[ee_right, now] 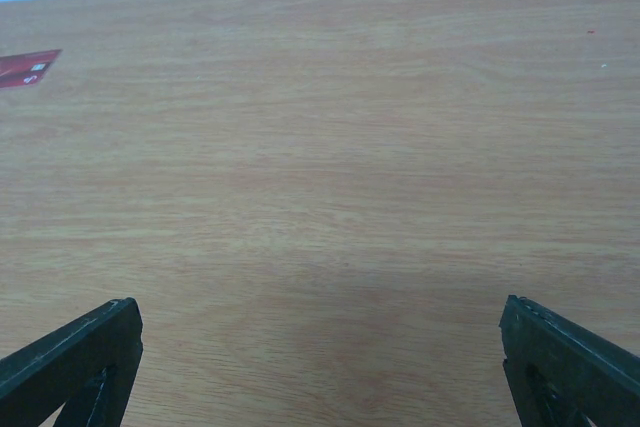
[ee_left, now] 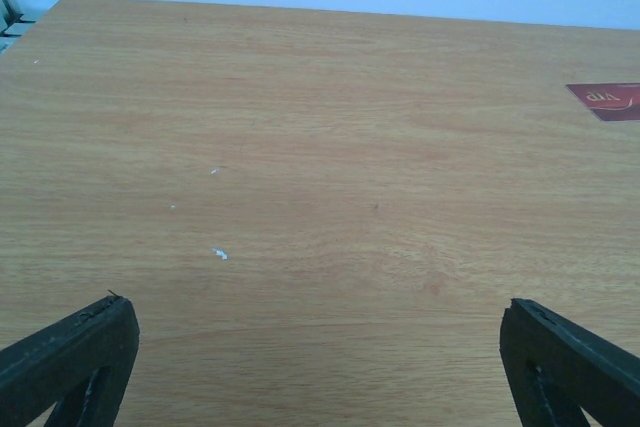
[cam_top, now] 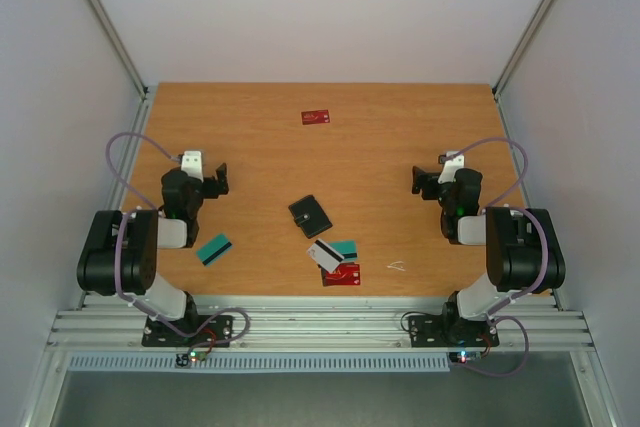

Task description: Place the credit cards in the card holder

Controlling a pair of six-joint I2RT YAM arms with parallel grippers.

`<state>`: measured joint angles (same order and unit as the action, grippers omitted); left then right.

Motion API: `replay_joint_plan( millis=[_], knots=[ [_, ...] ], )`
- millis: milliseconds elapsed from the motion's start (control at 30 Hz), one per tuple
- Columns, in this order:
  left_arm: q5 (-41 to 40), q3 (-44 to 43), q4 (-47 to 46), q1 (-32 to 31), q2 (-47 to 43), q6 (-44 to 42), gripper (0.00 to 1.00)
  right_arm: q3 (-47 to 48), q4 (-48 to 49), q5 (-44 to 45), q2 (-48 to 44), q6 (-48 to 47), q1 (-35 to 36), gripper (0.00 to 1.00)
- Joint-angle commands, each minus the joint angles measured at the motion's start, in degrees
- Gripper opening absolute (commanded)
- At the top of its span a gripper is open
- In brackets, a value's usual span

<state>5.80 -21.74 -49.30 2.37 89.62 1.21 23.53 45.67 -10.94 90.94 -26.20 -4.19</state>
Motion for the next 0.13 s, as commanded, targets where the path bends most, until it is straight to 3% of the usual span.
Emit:
replay_joint_plan(
  millis=[0,100],
  knots=[
    [0.26,-1.11,-2.75,-0.19,-0.14,-1.04,0.99,0.68,2.04,0.83,0.32,-0.26,-0.38,0.98],
    [0.26,-1.11,-2.76,-0.20,-0.14,-1.04,0.99,0.36,2.45,0.91,0.14,-0.32,-0.38,0.98]
  ],
)
